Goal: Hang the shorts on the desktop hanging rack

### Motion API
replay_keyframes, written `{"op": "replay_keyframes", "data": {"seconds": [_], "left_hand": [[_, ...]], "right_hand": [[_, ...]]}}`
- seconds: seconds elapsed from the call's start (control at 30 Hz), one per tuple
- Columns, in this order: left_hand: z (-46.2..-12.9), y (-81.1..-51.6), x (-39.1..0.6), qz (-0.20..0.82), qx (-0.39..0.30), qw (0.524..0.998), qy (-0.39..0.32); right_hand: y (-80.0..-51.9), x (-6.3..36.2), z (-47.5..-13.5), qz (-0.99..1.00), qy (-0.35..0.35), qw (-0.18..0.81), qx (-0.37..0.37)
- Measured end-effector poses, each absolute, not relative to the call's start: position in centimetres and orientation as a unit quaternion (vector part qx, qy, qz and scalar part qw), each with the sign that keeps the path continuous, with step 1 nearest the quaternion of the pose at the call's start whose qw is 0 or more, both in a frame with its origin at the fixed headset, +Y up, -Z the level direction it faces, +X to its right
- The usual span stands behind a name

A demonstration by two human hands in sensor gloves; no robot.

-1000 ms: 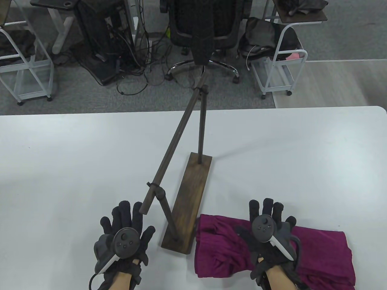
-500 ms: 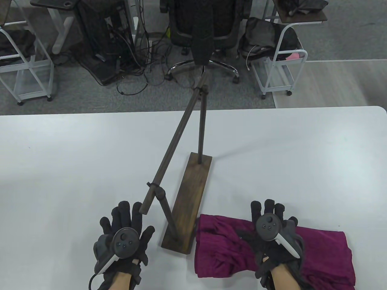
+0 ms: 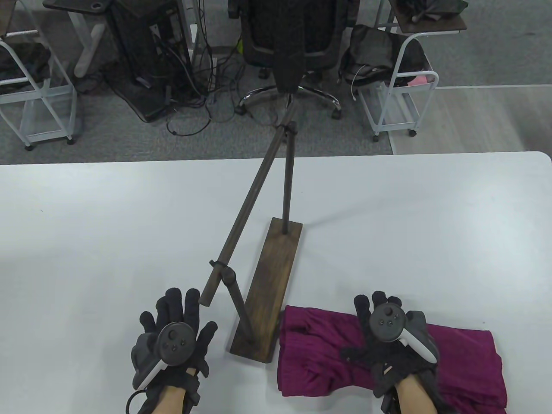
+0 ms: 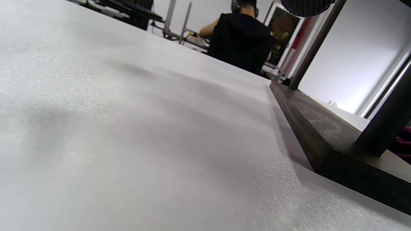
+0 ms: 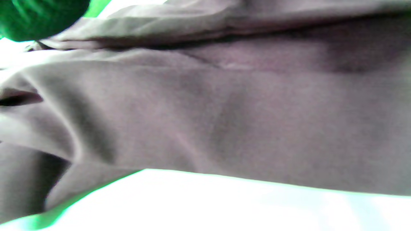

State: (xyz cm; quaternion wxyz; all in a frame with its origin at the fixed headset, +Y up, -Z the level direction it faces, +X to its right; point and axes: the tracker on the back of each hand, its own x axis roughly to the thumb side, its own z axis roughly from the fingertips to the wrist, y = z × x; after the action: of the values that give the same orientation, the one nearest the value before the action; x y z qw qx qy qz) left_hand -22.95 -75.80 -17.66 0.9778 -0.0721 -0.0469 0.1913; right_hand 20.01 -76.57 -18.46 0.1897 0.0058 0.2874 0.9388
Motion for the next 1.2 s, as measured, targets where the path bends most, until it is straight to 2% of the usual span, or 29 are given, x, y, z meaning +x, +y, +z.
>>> {"op": "replay_keyframes", "data": {"seconds": [0.43, 0.83, 1.2], "left_hand": [[-17.6, -75.6, -23.2, 0.195, -0.061, 0.978, -0.048], [-17.7, -75.7, -23.2, 0.189, -0.070, 0.978, -0.047], [-17.6, -75.8, -23.1, 0.186, -0.077, 0.979, -0.043]], "right_hand": [[-76.9, 18.5, -17.9, 0.935, 0.319, 0.147, 0.052], [-77.9, 17.3, -17.9, 0.931, 0.350, 0.092, 0.056], [-77.9, 16.4, -18.1, 0.938, 0.332, 0.076, 0.068]]}}
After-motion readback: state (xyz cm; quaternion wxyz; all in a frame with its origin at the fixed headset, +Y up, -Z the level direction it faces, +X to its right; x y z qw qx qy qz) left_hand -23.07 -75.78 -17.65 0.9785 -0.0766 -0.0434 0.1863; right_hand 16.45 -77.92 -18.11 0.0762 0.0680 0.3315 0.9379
